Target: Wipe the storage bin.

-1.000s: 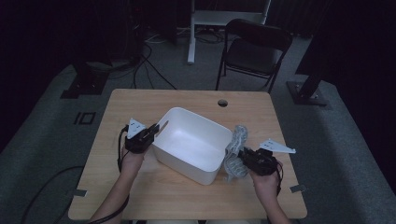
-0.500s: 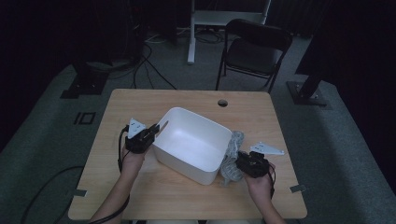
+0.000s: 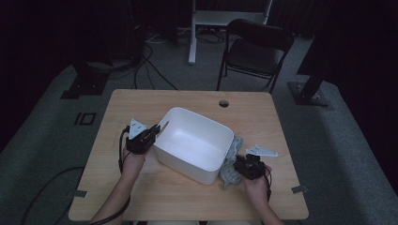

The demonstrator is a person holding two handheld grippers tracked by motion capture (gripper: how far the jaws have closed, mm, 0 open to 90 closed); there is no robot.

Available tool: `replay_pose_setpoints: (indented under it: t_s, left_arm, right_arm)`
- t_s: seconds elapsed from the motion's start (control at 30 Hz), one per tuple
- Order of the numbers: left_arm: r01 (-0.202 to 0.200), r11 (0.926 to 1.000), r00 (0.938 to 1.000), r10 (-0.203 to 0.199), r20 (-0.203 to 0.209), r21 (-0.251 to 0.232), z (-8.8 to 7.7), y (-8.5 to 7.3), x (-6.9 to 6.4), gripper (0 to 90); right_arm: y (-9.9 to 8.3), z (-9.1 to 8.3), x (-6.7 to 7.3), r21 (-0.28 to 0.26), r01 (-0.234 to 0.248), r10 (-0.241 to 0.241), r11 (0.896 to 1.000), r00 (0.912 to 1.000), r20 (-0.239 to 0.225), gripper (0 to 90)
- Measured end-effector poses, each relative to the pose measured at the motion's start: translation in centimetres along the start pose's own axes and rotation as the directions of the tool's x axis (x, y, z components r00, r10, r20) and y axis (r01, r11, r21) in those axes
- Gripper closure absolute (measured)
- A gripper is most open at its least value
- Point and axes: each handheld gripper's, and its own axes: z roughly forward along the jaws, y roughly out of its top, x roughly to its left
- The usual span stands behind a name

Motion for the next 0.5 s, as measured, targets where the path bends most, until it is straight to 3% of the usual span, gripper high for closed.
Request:
replay_pose_setpoints:
  t_s: [0.1, 0.13, 0.23, 0.3, 0.43, 0.5]
  left_arm:
    - [0.003, 1.0, 1.0, -0.003, -0.001, 0.0, 0.0, 0.0, 0.0, 84.8]
    - [0.004, 1.0, 1.0, -0.004, 0.0, -0.001, 0.0, 0.0, 0.0, 84.8]
    - [0.003, 1.0, 1.0, -0.003, -0.005, 0.0, 0.0, 0.0, 0.0, 84.6]
    - [0.0, 1.0, 1.0, 0.0, -0.008, 0.0, 0.0, 0.0, 0.0, 84.3]
    - [0.004, 1.0, 0.9999, -0.004, -0.012, -0.003, 0.0, 0.0, 0.0, 84.4]
    - [0.01, 0.9999, 0.9999, -0.01, -0.009, -0.005, 0.0, -0.1, 0.1, 84.4]
  right_arm:
    - [-0.1, 0.2, -0.1, 0.01, -0.001, 0.0, 1.0, 1.0, 0.005, 76.1]
    - [-0.8, 1.2, -0.3, 0.073, -0.002, 0.0, 0.997, 0.9997, 0.023, 76.2]
    - [-1.6, 2.5, -1.1, 0.134, -0.031, 0.029, 0.991, 0.9994, 0.021, 76.1]
    - [-1.7, 2.8, -1.6, 0.135, -0.059, 0.058, 0.989, 0.9983, 0.008, 76.1]
    - [-1.4, 2.4, -1.6, 0.141, -0.054, 0.053, 0.989, 0.9985, 0.012, 76.0]
    - [-1.0, 1.6, -1.6, 0.119, -0.048, 0.047, 0.992, 0.9988, 0.012, 76.0]
